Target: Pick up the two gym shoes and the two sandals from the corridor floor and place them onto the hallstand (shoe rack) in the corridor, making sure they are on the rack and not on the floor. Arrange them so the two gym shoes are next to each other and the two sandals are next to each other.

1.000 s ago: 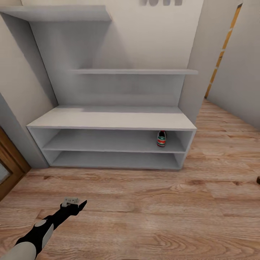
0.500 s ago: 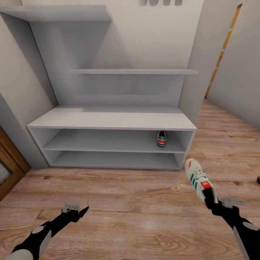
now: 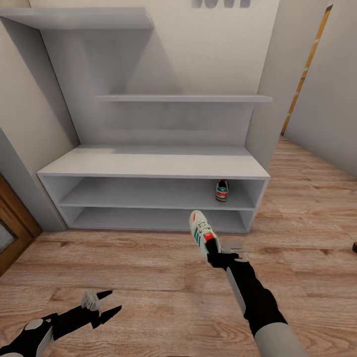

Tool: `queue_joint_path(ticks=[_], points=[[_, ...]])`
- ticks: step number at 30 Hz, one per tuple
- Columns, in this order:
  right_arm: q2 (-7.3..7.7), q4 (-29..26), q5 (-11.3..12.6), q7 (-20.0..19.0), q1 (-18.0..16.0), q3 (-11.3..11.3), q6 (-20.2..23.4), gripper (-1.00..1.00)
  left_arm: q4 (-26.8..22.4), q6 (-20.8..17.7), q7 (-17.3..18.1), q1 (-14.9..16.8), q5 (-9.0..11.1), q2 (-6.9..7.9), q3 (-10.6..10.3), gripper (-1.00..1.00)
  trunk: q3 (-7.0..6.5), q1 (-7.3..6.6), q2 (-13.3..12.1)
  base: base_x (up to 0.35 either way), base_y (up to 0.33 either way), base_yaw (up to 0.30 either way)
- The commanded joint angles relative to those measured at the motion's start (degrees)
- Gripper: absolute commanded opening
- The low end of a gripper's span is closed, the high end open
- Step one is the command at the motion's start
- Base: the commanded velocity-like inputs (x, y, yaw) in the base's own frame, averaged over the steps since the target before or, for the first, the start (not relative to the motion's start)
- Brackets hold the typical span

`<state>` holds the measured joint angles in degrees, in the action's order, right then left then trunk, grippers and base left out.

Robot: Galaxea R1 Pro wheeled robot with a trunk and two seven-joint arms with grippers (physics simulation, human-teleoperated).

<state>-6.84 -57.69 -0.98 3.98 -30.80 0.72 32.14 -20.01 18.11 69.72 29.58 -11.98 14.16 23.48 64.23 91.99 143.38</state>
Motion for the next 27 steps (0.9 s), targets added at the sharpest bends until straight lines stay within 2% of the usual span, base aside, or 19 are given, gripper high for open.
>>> queue_joint_path(ticks=[1, 4, 7, 9, 11, 13, 15, 17, 21, 27], points=[[-0.38, 1.8, -0.4, 0.3, -1.9, 0.1, 1.4, -1.00, 0.0, 0.4, 1.3, 0.0, -0.5, 0.47, 0.5, 1.00, 0.06, -0.01, 0.0, 0.000, 0.000, 0.000], [-1.01, 7.1, -0.3, 0.4, -6.8, 0.1, 2.6, -1.00, 0.0, 1.2, 2.6, 0.0, -0.5, 1.34, 0.4, 1.00, 0.06, -0.01, 0.0, 0.000, 0.000, 0.000], [-1.33, 14.9, 1.1, 0.7, -13.8, -0.1, 3.1, -1.00, 0.1, 2.1, 3.1, -0.3, -0.6, 1.74, 0.3, 1.00, 0.06, -0.01, 0.0, 0.000, 0.000, 0.000], [-1.37, 16.8, 2.1, 1.4, -15.8, -0.1, 3.1, -1.00, 0.0, 2.2, 3.2, -0.5, -0.6, 1.79, 0.3, 1.00, 0.06, -0.01, 0.0, 0.000, 0.000, 0.000], [-1.40, 18.1, 3.7, 4.2, -17.6, -0.1, 3.1, -1.00, 0.0, 2.3, 3.2, -0.7, -0.6, 1.82, 0.2, 1.00, 0.06, -0.01, 0.0, 0.000, 0.000, 0.000], [-1.41, 18.6, 5.2, 7.7, -18.5, -0.1, 3.1, -1.00, 0.0, 2.3, 3.2, -0.8, -0.6, 1.83, 0.2, 1.00, 0.06, -0.01, 0.0, 0.000, 0.000, 0.000], [-1.42, 18.9, 9.5, 14.5, -19.7, -0.1, 3.0, -1.00, 0.0, 2.4, 3.2, -0.8, -0.6, 1.84, 0.2, 1.00, 0.06, -0.01, 0.0, 0.000, 0.000, 0.000], [-1.42, 18.9, 11.9, 16.6, -20.0, -0.1, 3.0, -1.00, 0.0, 2.4, 3.2, -0.8, -0.6, 1.82, 0.2, 1.00, 0.06, -0.01, 0.0, 0.000, 0.000, 0.000], [-1.40, 18.9, 13.5, 18.1, -20.2, -0.1, 3.0, -1.00, 0.0, 2.4, 3.2, -0.8, -0.6, 1.76, 0.2, 1.00, 0.06, -0.01, 0.0, 0.000, 0.000, 0.000], [-1.35, 18.9, 13.9, 21.3, -20.3, -0.1, 3.0, -1.00, 0.0, 2.3, 3.2, -0.8, -0.6, 1.75, 0.2, 1.00, 0.06, -0.01, 0.0, 0.000, 0.000, 0.000]])
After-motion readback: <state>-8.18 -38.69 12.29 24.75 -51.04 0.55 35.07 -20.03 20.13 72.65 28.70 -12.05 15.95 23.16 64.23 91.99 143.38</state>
